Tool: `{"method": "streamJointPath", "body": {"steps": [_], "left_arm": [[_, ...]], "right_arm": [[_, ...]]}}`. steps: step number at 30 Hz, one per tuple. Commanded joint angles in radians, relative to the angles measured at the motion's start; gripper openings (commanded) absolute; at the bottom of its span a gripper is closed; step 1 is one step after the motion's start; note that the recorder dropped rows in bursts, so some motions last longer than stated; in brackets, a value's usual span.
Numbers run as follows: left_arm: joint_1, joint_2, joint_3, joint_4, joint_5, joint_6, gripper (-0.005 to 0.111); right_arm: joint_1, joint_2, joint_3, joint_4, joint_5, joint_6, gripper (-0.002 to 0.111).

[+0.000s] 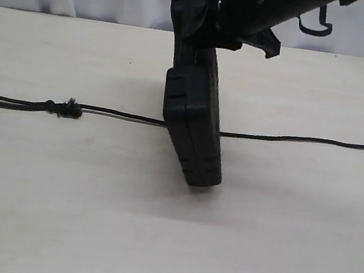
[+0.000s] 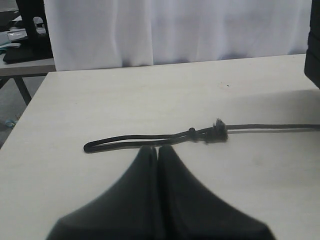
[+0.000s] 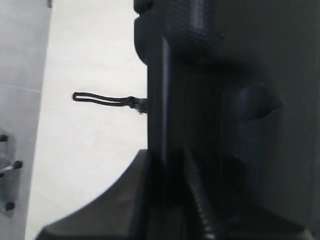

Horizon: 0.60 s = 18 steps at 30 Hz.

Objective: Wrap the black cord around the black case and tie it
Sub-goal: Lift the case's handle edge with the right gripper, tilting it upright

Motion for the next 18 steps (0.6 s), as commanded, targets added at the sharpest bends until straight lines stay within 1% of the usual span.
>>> {"method": "streamJointPath", "body": {"steps": [1,4,6,11,16,18], "left_arm": [[0.001,-0.002,0.004,-0.002,-0.011,-0.002,0.000],[0.001,-0.002,0.004,-0.002,-0.011,-0.002,0.000],[0.001,-0.002,0.004,-0.002,-0.011,-0.002,0.000],[0.001,-0.002,0.004,-0.002,-0.011,-0.002,0.000],[0.001,-0.002,0.004,-0.002,-0.011,-0.002,0.000],[0.001,-0.002,0.004,-0.002,-0.011,-0.002,0.000]], "right_arm": [[-0.066,-0.033,0.091,0.337,-0.029,-0.221,0.004],[-0.104,-0.033,0.161,0.423,-0.029,-0.293,0.004],[-0.125,-0.033,0.198,0.433,-0.033,-0.324,0.004],[-0.138,-0.033,0.215,0.279,-0.072,-0.309,0.004],[-0.138,-0.033,0.215,0.239,-0.104,-0.317,0.005],[-0.138,-0.033,0.215,0.239,-0.107,-0.330,0.012]]}}
